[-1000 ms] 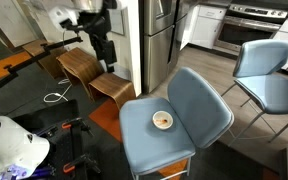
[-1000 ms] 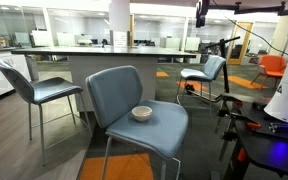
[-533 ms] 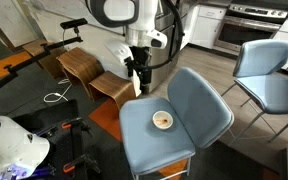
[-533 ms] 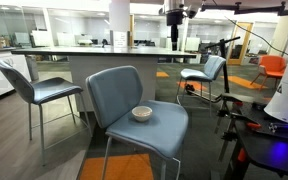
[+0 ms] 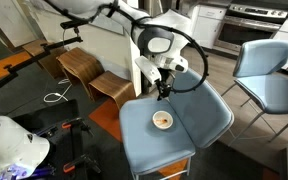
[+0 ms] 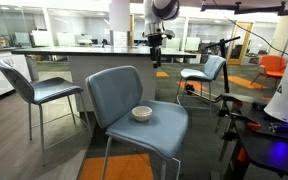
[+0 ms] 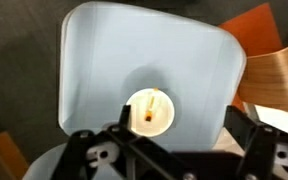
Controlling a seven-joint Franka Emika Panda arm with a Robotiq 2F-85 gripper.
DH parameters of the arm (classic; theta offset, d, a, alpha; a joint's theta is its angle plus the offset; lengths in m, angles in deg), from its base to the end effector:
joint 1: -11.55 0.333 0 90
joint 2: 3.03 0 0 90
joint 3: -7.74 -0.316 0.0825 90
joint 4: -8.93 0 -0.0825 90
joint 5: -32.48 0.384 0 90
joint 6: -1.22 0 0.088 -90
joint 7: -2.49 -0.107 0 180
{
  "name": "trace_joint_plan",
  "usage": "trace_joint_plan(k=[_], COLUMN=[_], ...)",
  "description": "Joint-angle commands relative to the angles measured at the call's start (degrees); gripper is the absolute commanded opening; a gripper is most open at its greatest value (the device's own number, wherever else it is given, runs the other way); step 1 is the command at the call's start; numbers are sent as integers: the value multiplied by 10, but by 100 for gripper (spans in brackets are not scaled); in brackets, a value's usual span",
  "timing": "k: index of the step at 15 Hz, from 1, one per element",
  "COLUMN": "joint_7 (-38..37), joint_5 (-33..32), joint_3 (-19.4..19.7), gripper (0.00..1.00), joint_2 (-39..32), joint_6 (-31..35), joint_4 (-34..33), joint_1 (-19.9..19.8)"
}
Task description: Take the orange marker out of the white bowl
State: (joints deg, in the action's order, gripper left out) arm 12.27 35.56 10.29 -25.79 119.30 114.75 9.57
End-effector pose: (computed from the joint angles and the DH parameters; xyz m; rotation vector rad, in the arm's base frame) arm 0.6155 -0.0444 0.2965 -3.0778 -0.0983 0.2745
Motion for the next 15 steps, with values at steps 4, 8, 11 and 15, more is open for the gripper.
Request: trace_joint_plan(k=[4,8,11,15], joint_7=[13,19,26,46], joint_5=[-6,-1,-1,-6], joint_3=[-9,-21,-34,-44], gripper=[100,100,100,100], joint_2=[-125,-197,-252,-326], joint_6=[18,34,36,25], joint_4=[-109,-158,-194,-260], joint_1=[-27,-35,-36,-37])
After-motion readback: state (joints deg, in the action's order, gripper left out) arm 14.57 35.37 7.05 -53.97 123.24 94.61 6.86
